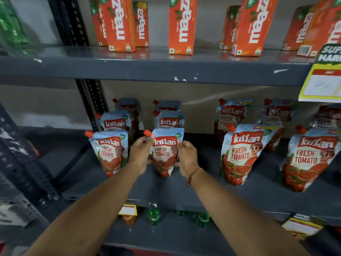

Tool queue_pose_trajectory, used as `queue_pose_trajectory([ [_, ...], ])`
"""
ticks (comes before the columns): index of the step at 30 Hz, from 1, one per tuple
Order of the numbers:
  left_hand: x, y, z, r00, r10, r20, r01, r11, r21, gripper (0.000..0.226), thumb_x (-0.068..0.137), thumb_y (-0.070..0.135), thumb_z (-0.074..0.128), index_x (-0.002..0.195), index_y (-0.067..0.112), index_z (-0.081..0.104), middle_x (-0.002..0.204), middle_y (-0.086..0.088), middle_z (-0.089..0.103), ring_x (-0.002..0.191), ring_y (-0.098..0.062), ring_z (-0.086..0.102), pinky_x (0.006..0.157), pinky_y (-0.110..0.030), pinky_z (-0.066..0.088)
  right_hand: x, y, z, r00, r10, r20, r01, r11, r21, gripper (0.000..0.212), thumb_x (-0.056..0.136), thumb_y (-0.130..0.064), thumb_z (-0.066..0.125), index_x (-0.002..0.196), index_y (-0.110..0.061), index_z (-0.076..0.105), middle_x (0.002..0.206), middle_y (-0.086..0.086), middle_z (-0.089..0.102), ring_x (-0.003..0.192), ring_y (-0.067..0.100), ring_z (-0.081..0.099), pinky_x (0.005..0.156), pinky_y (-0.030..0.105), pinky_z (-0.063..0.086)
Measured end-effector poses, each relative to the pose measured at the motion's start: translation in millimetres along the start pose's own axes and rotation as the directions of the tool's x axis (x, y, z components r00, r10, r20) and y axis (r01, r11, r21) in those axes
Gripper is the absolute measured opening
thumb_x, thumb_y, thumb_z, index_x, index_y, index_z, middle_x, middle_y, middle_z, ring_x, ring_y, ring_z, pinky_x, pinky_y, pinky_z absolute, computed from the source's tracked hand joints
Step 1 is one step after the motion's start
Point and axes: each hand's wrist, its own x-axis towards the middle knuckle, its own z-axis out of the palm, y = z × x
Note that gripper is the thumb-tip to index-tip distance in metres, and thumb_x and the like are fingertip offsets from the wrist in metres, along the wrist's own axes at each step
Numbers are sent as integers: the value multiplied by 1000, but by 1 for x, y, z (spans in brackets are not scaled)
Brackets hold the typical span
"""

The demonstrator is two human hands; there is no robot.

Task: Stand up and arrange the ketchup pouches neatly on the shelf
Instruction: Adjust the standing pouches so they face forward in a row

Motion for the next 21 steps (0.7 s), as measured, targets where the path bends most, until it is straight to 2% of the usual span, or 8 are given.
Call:
queue_pose_trajectory([
  [3,4,1,-1,999,-4,45,5,1000,-20,16,92,31,54,101,18,56,84,9,62,75,-7,57,61,-27,44,-1,0,-2,1000,-6,-30,7,1000,13,20,98,-18,44,85,-15,59,81,-2,67,72,9,63,55,27,46],
  [6,2,1,2,998,-9,62,10,1000,-12,21,91,31,56,105,15,58,85,8,64,77,-9,59,63,-29,47,0,3,-4,998,-21,-64,22,1000,14,21,98,-19,44,86,-15,60,83,-2,68,74,10,64,56,27,47],
  [9,1,0,3,998,-15,63,16,1000,-6,23,90,32,57,104,14,59,87,4,65,78,-10,60,68,-33,50,2,6,-6,996,-29,-88,29,1000,-4,19,98,-21,44,96,-12,61,86,-1,69,78,12,66,61,31,51],
  [14,-3,0,1,998,-24,53,24,1000,11,26,88,35,59,102,13,59,89,3,66,85,-15,62,72,-37,52,6,11,-5,992,-26,-125,20,999,-51,20,97,-26,45,98,-15,62,95,3,72,85,18,69,75,39,56],
  [17,-4,-1,0,998,-24,50,24,1000,12,34,87,37,61,112,14,59,98,1,67,94,-18,62,79,-40,51,10,14,-2,986,-40,-165,31,998,-54,21,96,-27,47,103,-14,62,101,5,72,84,16,69,73,36,57],
  [18,-4,-1,0,998,-14,54,13,1000,25,40,86,35,61,119,13,57,103,1,65,94,-16,60,77,-37,49,8,14,0,978,-54,-201,44,997,-56,21,94,-25,51,107,-14,62,106,6,70,88,18,69,75,36,58],
  [20,-5,-4,-5,996,0,90,-9,995,101,47,86,31,63,129,12,51,110,3,59,99,-12,55,78,-33,45,2,18,4,927,-121,-356,77,988,-136,36,85,-22,62,118,-10,55,121,9,60,107,23,60,87,40,55],
  [21,-5,-6,-11,994,-24,108,7,989,151,49,86,30,64,129,12,51,112,4,57,101,-11,53,81,-32,44,-4,23,6,878,-231,-419,138,961,-241,41,80,-23,66,116,-8,53,121,10,56,111,25,54,92,40,51],
])
